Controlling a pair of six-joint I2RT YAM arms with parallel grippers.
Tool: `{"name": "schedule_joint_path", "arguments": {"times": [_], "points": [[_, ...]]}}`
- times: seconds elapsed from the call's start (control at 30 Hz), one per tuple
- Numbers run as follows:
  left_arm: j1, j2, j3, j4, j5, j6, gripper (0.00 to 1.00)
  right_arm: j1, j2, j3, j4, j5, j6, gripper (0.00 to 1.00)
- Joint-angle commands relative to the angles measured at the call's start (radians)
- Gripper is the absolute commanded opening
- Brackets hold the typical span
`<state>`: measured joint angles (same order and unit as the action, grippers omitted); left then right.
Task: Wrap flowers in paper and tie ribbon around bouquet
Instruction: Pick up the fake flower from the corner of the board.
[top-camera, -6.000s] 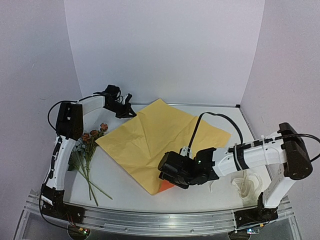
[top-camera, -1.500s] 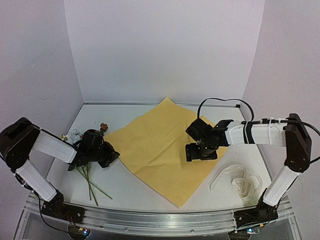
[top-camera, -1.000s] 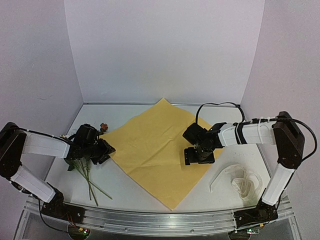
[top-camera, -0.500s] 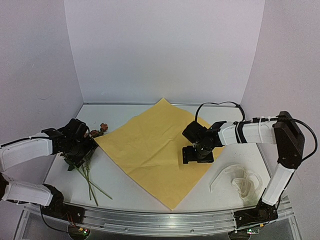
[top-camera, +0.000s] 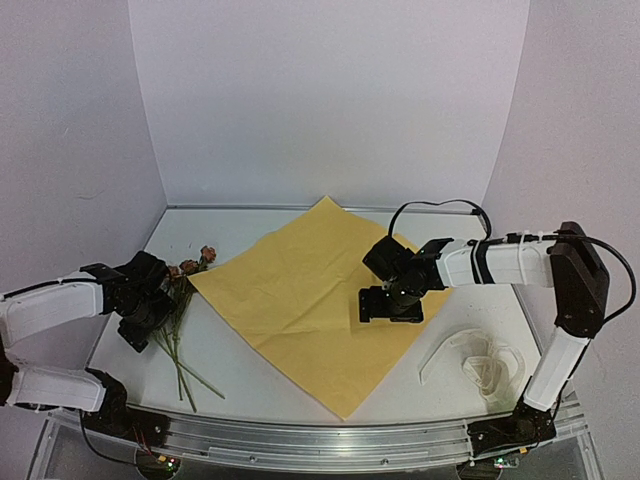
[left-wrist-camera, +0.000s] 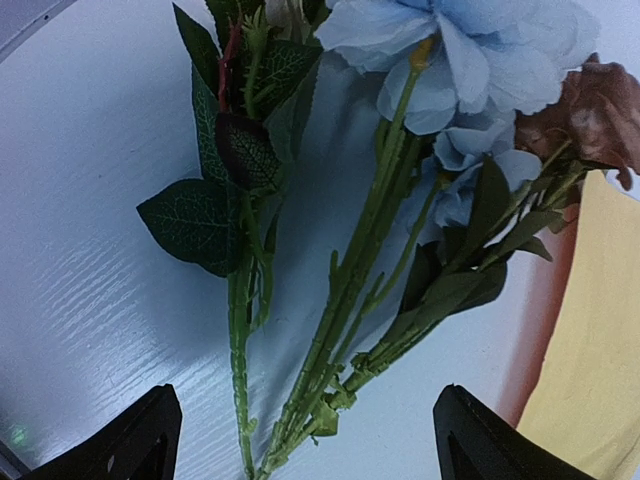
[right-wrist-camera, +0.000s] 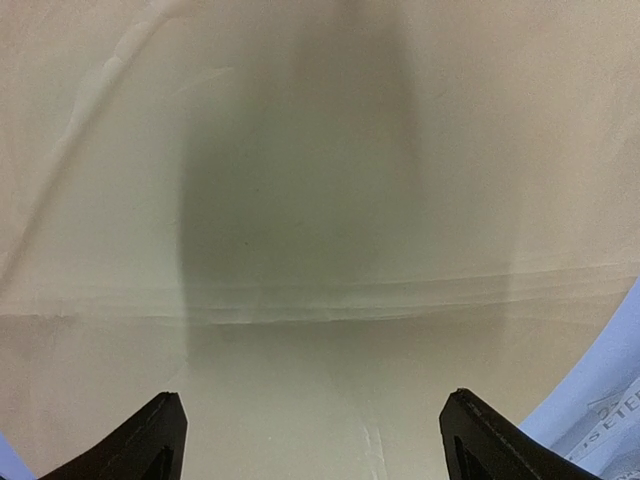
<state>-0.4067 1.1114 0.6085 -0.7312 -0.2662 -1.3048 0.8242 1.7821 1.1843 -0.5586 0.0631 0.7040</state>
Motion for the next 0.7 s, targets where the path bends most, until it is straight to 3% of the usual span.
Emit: {"name": "schedule_joint_path", "arguments": {"times": [0.0,0.2,0.4,0.67], "points": [[0.034,0.080,-0.009,0.160,0.052,0.136,0.91,-0.001,-0.028,0.027,0.012,0.013,-0.009,0.92],[0.040,0.178,-0.030,0.256,0.103,0.192,0.91,-0.001,-0.016,0.024,0.017,0.009,-0.014,0.92],[0.053,0.254,-0.007,0.208,0.088,0.153,0.86,-0.002,0.013,0.026,0.022,0.000,-0.009,0.92],[0.058,0.263,0.066,0.107,0.072,0.167,0.89,-0.001,0.037,0.021,0.030,-0.011,0.005,0.92]]}}
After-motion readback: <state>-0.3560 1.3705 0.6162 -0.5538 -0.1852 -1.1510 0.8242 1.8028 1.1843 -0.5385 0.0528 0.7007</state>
